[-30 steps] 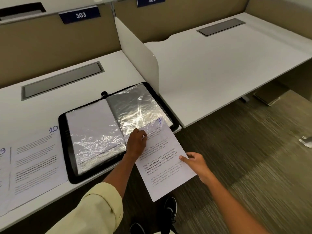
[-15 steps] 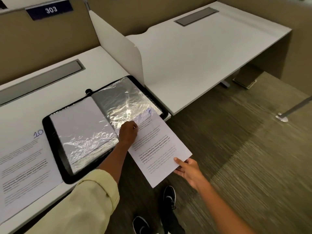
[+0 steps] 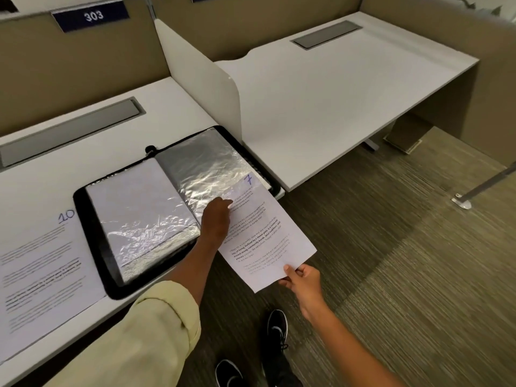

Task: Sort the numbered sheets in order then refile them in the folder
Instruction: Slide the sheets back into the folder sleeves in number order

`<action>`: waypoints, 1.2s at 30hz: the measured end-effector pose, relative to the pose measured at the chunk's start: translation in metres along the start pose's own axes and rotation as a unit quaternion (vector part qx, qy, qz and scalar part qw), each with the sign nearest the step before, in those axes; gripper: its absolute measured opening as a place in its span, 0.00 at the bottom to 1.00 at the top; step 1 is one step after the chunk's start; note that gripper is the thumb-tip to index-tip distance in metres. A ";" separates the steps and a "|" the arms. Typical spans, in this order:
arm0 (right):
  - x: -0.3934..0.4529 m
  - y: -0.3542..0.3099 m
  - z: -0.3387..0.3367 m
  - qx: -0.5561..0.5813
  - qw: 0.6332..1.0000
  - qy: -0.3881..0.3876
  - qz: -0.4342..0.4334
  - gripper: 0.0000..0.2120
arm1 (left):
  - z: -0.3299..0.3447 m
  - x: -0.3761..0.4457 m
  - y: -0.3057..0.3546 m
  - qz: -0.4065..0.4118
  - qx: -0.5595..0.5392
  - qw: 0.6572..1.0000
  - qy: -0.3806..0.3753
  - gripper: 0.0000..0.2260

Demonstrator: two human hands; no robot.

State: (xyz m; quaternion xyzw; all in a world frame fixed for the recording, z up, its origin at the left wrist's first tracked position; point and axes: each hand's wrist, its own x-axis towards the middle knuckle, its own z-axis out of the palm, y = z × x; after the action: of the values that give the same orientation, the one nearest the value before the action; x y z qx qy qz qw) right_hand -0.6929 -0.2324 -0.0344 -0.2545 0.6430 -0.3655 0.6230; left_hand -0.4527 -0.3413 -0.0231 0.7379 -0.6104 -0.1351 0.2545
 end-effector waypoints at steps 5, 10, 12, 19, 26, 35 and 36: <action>0.005 -0.011 0.011 -0.004 1.000 -0.022 -0.017 0.04 | -0.002 -0.001 0.000 0.015 -0.004 1.000 -0.009 0.15; 0.015 -0.023 0.031 -0.009 0.999 -0.023 -0.020 0.04 | -0.001 -0.001 -0.001 0.017 -0.003 1.000 -0.012 0.14; 0.021 -0.031 0.043 -0.021 0.999 -0.024 -0.021 0.04 | -0.001 -0.002 0.002 0.016 -0.015 0.999 -0.024 0.13; 0.034 -0.052 0.069 -0.015 0.998 -0.054 -0.007 0.05 | -0.004 0.000 0.011 -0.027 -0.004 1.000 -0.016 0.13; 0.040 -0.043 0.050 -0.075 0.995 -0.073 -0.006 0.06 | -0.001 0.009 -0.003 -0.033 0.058 0.997 -0.040 0.07; 0.062 -0.053 0.073 -0.069 0.996 -0.056 -0.006 0.05 | 0.005 0.012 0.002 -0.066 0.027 0.997 -0.022 0.07; 0.065 -0.056 0.079 -0.066 0.996 -0.058 -0.002 0.06 | 0.006 0.012 0.002 -0.068 0.022 0.997 -0.020 0.07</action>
State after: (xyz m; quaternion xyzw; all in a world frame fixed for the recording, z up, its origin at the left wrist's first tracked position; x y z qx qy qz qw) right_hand -0.6287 -0.3293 -0.0272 -0.3171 0.6283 -0.3083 0.6401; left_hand -0.4541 -0.3544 -0.0255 0.7802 -0.5666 -0.1535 0.2161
